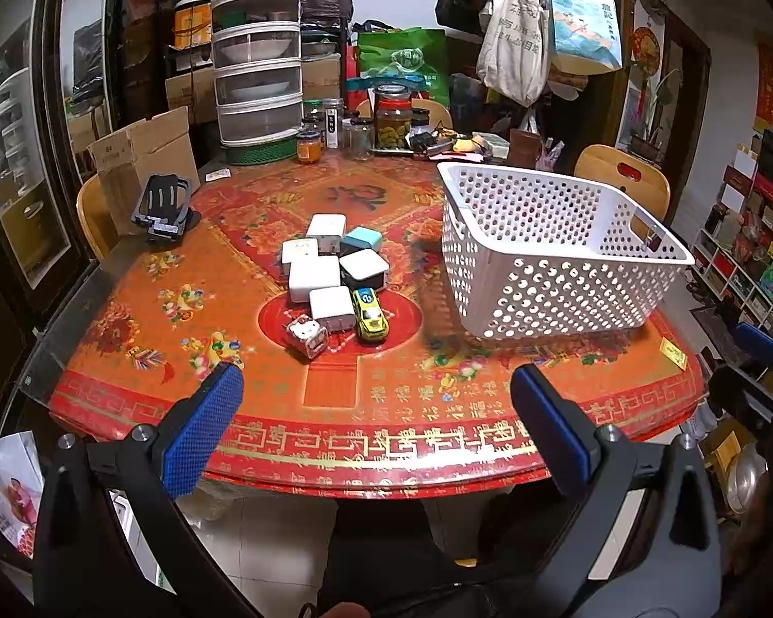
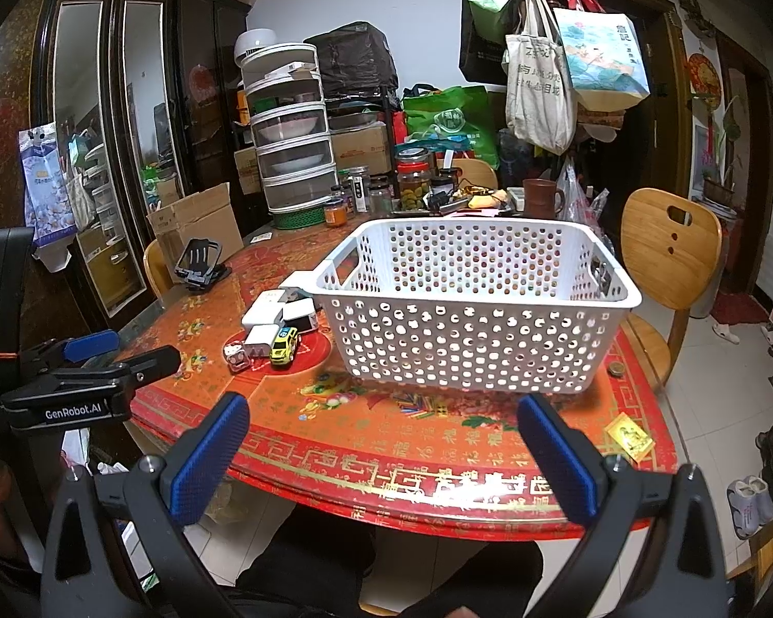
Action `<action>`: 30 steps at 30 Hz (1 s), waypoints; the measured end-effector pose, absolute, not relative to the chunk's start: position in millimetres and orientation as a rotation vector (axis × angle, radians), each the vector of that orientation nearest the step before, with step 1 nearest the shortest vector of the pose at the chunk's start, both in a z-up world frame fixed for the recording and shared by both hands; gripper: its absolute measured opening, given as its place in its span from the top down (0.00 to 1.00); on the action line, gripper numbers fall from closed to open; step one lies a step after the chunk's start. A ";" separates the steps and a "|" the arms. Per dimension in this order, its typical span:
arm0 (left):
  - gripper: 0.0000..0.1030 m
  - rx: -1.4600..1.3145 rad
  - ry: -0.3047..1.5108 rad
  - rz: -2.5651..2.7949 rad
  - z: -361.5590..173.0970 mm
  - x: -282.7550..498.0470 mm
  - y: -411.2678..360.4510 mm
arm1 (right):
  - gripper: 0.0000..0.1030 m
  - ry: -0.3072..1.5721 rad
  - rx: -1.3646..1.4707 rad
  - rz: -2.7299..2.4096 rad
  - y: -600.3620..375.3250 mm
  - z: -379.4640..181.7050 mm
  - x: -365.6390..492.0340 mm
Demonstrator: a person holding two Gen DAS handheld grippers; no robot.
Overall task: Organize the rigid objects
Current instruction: 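Grasp the white basket rim with the right tool while the left tool approaches the Hello Kitty adapter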
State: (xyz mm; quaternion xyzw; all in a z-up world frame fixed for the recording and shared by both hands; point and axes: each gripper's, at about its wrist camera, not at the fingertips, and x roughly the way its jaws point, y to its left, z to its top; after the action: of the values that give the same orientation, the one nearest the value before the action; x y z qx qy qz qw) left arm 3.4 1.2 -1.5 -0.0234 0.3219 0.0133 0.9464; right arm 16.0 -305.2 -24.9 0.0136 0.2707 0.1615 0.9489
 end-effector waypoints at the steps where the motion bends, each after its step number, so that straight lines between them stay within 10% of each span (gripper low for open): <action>1: 0.01 -0.045 0.646 0.035 -1.1 4.5 3.1 | 0.00 0.550 0.030 0.323 -307.4 -24.6 16.9; 15: 0.01 -0.046 0.732 0.140 -32.6 90.2 70.6 | 0.02 0.737 0.113 0.116 -444.9 -13.6 191.1; 30: 0.01 -0.039 0.913 0.087 -105.7 139.9 85.1 | 0.72 0.965 0.330 0.263 -492.8 -62.6 249.2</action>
State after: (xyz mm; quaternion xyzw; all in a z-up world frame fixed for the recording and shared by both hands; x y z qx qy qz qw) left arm 139.9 85.1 -105.7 -0.0187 0.4406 0.0420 0.8965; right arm 249.2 -492.8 -62.6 0.1576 0.4606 0.1253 0.8645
